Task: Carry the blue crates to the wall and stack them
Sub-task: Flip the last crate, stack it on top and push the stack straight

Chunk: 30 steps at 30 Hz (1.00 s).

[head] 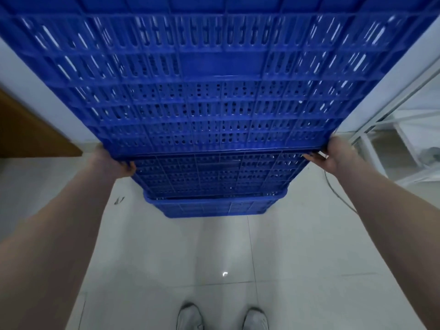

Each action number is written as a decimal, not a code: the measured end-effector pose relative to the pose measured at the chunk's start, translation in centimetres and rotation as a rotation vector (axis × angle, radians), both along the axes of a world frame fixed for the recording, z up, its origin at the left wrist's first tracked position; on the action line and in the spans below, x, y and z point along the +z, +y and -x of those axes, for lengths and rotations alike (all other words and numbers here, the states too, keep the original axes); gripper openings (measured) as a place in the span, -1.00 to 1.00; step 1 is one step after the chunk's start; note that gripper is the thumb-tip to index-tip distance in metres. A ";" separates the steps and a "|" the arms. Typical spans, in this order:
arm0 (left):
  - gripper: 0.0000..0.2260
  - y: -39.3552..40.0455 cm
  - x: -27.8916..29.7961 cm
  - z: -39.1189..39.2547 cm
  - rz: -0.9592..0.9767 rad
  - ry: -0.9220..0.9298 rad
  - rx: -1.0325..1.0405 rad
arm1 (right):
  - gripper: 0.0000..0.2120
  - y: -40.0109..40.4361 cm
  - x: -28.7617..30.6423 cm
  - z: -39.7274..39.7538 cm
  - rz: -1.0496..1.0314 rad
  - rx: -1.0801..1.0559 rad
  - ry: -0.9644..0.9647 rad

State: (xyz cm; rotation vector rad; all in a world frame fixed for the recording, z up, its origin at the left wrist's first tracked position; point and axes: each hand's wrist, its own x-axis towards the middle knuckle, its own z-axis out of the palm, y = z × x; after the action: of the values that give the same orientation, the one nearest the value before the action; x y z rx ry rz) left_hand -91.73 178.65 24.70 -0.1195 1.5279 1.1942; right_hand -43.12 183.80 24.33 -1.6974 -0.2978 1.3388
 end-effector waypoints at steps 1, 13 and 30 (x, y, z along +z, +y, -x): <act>-0.74 0.1 0.0 0.2 -0.007 0.003 0.006 | -0.71 -0.1 0.1 0.1 -0.007 -0.012 -0.001; -0.74 -2.6 -1.2 0.3 -0.010 -0.019 0.060 | -0.74 -3.3 -1.5 0.4 0.032 -0.111 -0.005; -0.84 -7.0 1.9 -4.3 0.127 0.153 0.025 | -0.63 -7.3 0.1 2.0 0.187 -0.041 -0.081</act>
State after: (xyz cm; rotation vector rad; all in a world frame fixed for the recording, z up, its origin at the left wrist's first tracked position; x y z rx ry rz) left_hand -87.44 171.62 26.56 -0.1344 1.7411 1.1465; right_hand -45.13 176.49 24.43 -1.9059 -0.1877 1.3032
